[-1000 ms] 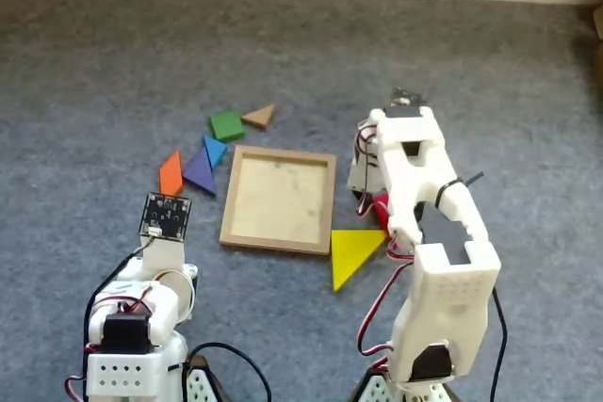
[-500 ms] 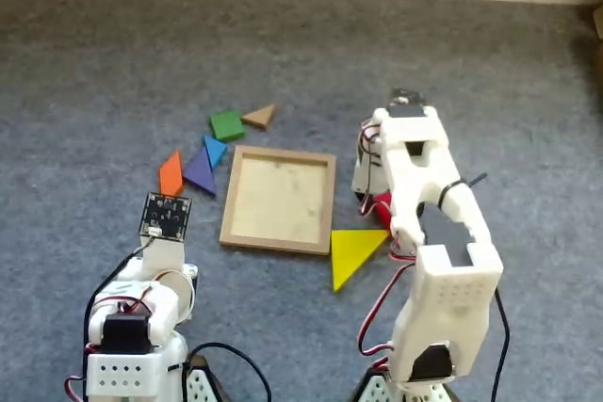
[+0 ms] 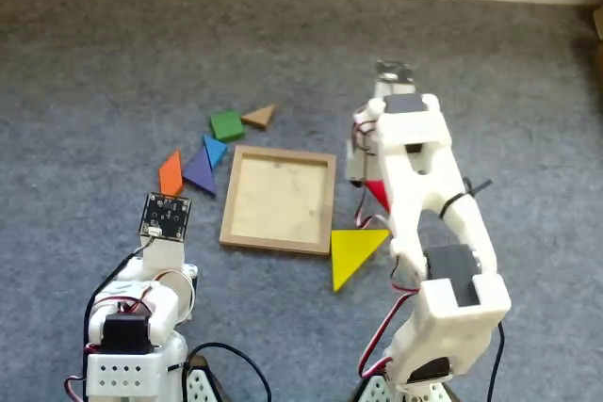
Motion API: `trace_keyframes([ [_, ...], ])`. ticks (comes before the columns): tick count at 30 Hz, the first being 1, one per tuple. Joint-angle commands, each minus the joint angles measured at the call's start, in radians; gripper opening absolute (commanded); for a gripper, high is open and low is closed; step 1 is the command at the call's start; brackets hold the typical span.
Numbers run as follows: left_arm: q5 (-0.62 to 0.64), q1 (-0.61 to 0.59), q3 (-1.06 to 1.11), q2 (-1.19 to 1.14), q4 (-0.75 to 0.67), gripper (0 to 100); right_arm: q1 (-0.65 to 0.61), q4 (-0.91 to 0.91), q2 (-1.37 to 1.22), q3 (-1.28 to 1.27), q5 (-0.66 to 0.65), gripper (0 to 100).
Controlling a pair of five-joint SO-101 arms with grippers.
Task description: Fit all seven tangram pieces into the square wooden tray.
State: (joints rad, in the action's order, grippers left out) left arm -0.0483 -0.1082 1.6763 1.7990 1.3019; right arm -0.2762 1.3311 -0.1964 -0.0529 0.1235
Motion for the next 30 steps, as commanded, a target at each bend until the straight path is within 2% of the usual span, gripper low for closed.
trace_keyframes([
  [1,0.003,-0.01,0.021,-0.002,0.003,1,-0.084,0.012,0.085,0.021,-0.018,24.1],
  [8,0.003,-0.01,0.021,-0.002,0.003,1,-0.222,0.002,0.085,0.021,-0.005,24.1],
  [13,0.003,-0.01,0.021,-0.002,0.003,1,-0.292,-0.035,0.077,0.019,0.143,24.1],
  [22,0.003,-0.01,0.021,-0.002,0.003,1,-0.34,-0.091,-0.093,0.03,0.152,24.2],
  [30,0.003,-0.01,0.021,-0.002,0.003,1,-0.381,-0.09,-0.097,0.033,0.146,24.2],
])
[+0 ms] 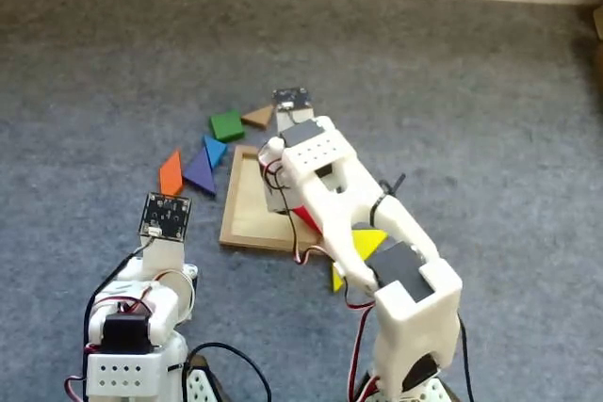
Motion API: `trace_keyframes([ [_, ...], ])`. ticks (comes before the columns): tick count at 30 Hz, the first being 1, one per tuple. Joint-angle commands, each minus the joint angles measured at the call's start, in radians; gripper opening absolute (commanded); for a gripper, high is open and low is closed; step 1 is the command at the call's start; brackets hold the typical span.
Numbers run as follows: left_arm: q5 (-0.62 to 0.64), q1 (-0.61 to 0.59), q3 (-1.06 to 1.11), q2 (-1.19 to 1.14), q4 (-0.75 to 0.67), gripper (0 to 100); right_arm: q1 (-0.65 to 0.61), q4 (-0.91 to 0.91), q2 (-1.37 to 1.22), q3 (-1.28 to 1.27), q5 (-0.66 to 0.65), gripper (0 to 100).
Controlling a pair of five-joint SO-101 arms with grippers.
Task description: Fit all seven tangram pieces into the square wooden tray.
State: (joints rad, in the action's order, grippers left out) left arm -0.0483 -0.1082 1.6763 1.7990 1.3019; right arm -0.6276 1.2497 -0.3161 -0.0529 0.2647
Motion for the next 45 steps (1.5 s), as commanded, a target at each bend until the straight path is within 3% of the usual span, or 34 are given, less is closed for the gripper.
trace_keyframes([
  [1,0.003,-0.01,0.021,-0.002,0.003,1,-0.036,-0.008,0.024,0.033,0.003,24.3],
  [9,0.003,-0.01,0.021,-0.002,0.003,1,-0.035,-0.036,0.022,0.031,0.005,38.0],
  [14,0.003,-0.01,0.021,-0.002,0.003,1,-0.035,-0.036,0.027,0.031,0.002,37.8],
  [17,0.003,-0.01,0.021,-0.002,0.003,1,-0.035,-0.015,0.048,0.041,-0.081,33.8],
  [27,0.003,-0.01,0.021,-0.002,0.003,1,-0.039,-0.045,0.173,-0.005,-0.25,0.4],
  [33,0.003,-0.01,0.021,-0.002,0.003,1,-0.03,-0.114,0.084,-0.105,-0.258,0.9],
  [45,0.003,-0.01,0.021,-0.002,0.003,1,0.105,-0.222,0.01,-0.105,-0.259,0.9],
])
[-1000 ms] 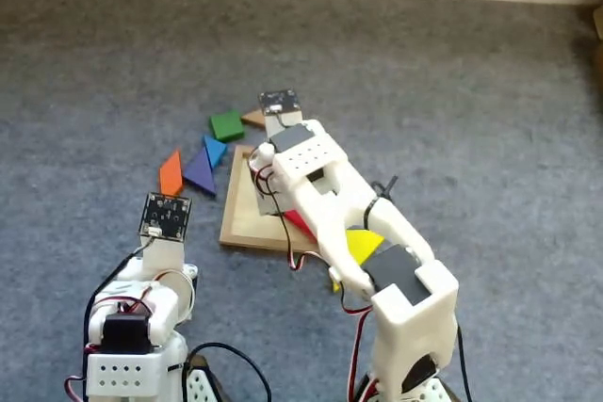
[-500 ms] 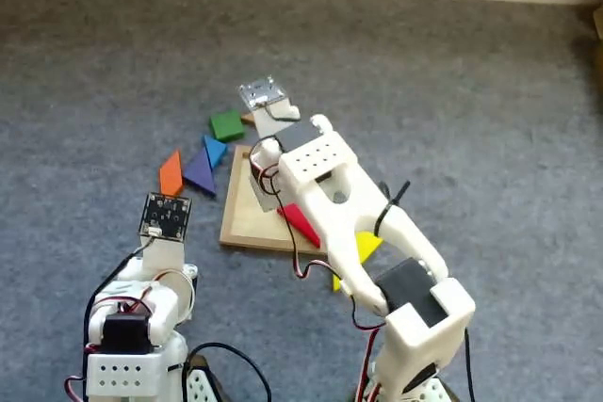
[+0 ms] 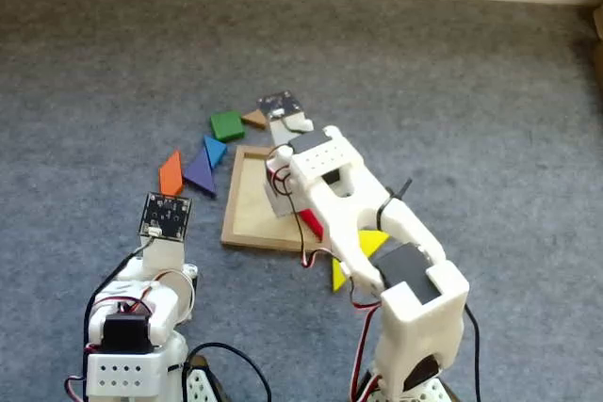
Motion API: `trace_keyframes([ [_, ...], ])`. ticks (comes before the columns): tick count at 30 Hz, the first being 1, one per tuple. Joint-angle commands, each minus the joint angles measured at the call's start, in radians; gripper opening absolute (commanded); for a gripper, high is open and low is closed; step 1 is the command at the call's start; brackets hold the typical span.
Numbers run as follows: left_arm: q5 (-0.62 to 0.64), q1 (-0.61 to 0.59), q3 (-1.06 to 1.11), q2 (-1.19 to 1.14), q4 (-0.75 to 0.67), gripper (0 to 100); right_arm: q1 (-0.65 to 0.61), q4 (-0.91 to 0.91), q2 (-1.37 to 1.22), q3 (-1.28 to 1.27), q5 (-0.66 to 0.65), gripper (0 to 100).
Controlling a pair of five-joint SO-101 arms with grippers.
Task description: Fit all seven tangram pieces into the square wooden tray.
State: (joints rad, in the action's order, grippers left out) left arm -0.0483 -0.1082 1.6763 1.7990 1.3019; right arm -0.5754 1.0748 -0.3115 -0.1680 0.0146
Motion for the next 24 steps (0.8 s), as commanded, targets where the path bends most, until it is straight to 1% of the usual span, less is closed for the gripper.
trace_keyframes([
  [1,0.003,-0.01,0.021,-0.002,0.003,1,0.054,-0.047,0.008,0.01,-0.009,0.9],
  [4,0.003,-0.01,0.021,-0.002,0.003,1,0.05,-0.021,0.013,0.013,-0.009,0.9],
  [7,0.003,-0.01,0.021,-0.002,0.003,1,0.045,0.044,0.047,0.053,-0.009,0.9],
  [9,0.003,-0.01,0.021,-0.002,0.003,1,0.045,0.087,0.111,0.065,-0.009,0.9],
  [12,0.003,-0.01,0.021,-0.002,0.003,1,0.045,0.105,0.234,0.061,-0.008,0.9],
  [19,0.003,-0.01,0.021,-0.002,0.003,1,0.067,0.111,0.46,-0.13,-0.006,0.9],
  [24,0.003,-0.01,0.021,-0.002,0.003,1,0.131,0.11,0.671,-0.263,-0.005,0.9],
])
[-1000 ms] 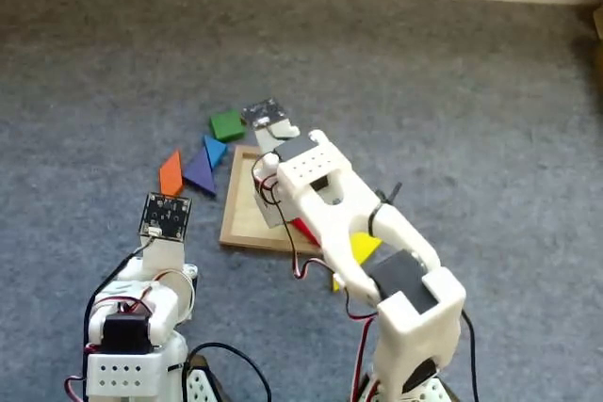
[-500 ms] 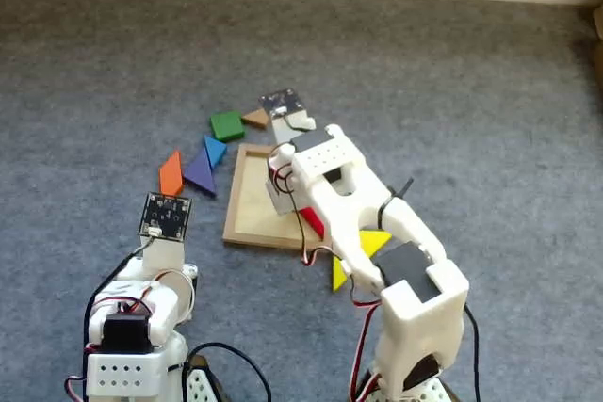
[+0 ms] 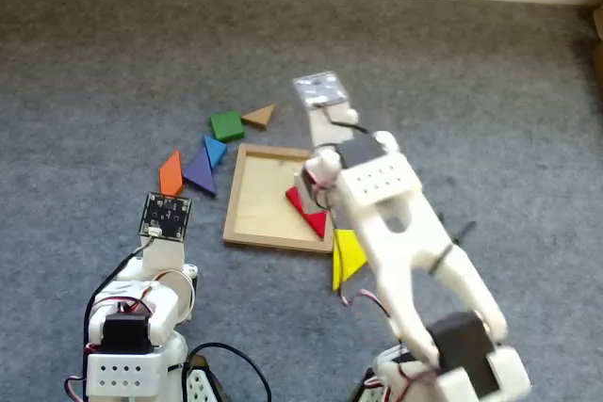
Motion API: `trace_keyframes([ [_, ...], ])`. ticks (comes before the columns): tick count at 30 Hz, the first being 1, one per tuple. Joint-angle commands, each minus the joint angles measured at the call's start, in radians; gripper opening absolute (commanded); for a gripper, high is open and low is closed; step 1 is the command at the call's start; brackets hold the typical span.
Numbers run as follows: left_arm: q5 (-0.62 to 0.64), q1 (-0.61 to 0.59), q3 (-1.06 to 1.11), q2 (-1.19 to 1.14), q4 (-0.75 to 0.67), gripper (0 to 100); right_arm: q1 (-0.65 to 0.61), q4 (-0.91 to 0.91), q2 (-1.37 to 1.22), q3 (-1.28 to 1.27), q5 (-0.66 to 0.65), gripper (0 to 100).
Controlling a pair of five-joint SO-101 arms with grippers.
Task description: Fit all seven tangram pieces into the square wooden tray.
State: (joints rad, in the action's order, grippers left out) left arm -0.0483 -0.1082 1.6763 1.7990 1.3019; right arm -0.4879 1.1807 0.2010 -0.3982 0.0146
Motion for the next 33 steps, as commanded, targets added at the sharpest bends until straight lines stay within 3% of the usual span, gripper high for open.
trace_keyframes([
  [1,0.003,-0.01,0.021,-0.002,0.003,1,0.056,0.004,0.2,-0.053,-0.003,0.9],
  [12,0.003,-0.01,0.021,-0.002,0.003,1,0.124,-0.108,0.38,-0.302,0.014,2.9],
  [14,0.003,-0.01,0.021,-0.002,0.003,1,0.128,-0.107,0.361,-0.331,0.126,8.4],
  [18,0.003,-0.01,0.021,-0.002,0.003,1,0.114,-0.107,0.292,-0.344,0.45,28.9],
  [21,0.003,-0.01,0.021,-0.002,0.003,1,0.087,-0.107,0.209,-0.343,0.528,38.7],
  [33,0.003,-0.01,0.021,-0.002,0.003,1,0.079,-0.114,-0.206,-0.154,0.787,39.1],
])
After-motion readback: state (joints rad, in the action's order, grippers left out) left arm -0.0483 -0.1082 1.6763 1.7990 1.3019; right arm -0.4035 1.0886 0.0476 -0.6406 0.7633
